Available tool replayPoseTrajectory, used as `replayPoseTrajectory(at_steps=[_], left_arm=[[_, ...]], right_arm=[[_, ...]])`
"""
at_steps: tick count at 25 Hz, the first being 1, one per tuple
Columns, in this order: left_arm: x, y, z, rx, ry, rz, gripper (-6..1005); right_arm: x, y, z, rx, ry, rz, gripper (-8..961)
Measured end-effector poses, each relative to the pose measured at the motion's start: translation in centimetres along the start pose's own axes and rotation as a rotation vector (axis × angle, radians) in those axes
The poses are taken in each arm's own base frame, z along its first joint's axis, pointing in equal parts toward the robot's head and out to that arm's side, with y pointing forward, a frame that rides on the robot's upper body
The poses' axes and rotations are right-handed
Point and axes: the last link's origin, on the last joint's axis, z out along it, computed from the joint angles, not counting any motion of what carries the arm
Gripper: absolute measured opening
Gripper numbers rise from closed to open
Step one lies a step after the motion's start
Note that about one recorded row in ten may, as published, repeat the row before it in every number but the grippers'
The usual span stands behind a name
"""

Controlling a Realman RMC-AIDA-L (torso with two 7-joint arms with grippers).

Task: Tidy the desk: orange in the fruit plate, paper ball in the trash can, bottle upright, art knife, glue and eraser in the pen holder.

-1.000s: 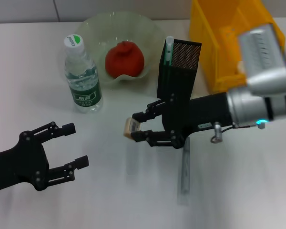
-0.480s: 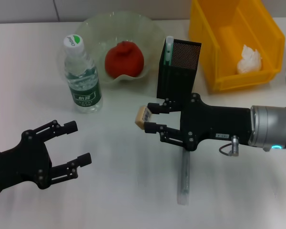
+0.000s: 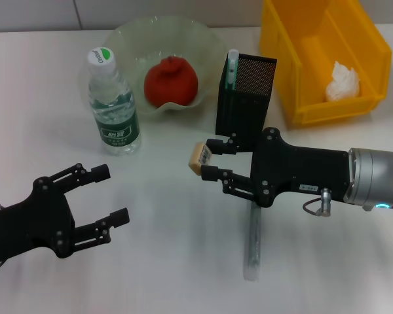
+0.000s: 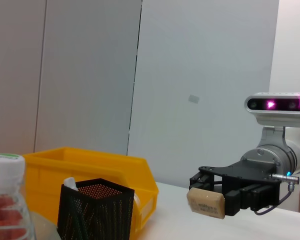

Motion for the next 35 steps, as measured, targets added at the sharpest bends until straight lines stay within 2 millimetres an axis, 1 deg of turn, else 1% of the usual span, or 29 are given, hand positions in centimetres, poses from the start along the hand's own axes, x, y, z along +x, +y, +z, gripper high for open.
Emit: replayPoseTrajectory(at_steps=[14,19,22,23,24,27,28,29,32,33,35], left_arm=[[-0.1,0.2,0.1,-0.001,0.004,-0.005,801],[-0.1,0.3,0.1,-0.003,0.006,-0.006,801],[-0.1,0.4,0.1,-0.006,0.010,-0.008,801],[-0.1,0.4,0.1,-0.007,0.011,-0.008,801],[-0.1,0.4,0.1,-0.007,0.011,-0.008,801],[0.0,0.4,0.1,-0.009,0.013,-0.008,801],[0.0,0.4,0.1,-0.010,0.014,-0.008,801],[0.0,0.4,0.1,-0.010,0.014,-0.008,801],[0.0,0.5,0.1,-0.010,0.016,-0.010,801],[-0.1,0.5,0.1,-0.010,0.016,-0.011,801],[-0.1,0.5,0.1,-0.010,0.017,-0.011,801]], right_arm=[[-0.1,0.1,-0.1,0.000,-0.011,-0.001,382],[-0.2,-0.4,-0.4,0.082,-0.071,-0.025,383],[-0.2,-1.2,-0.8,0.173,-0.102,-0.040,383],[-0.2,-1.8,-1.1,0.238,-0.112,-0.052,383],[-0.2,-1.8,-1.1,0.238,-0.112,-0.052,383],[-0.3,-2.6,-1.5,0.323,-0.139,-0.064,383],[-0.3,-3.2,-1.8,0.377,-0.147,-0.061,383],[-0.3,-3.2,-1.8,0.377,-0.147,-0.061,383],[-0.2,-4.1,-2.0,0.433,-0.131,-0.057,382],[-0.1,-4.7,-1.9,0.455,-0.110,-0.058,382],[-0.1,-4.9,-1.8,0.464,-0.102,-0.059,382]])
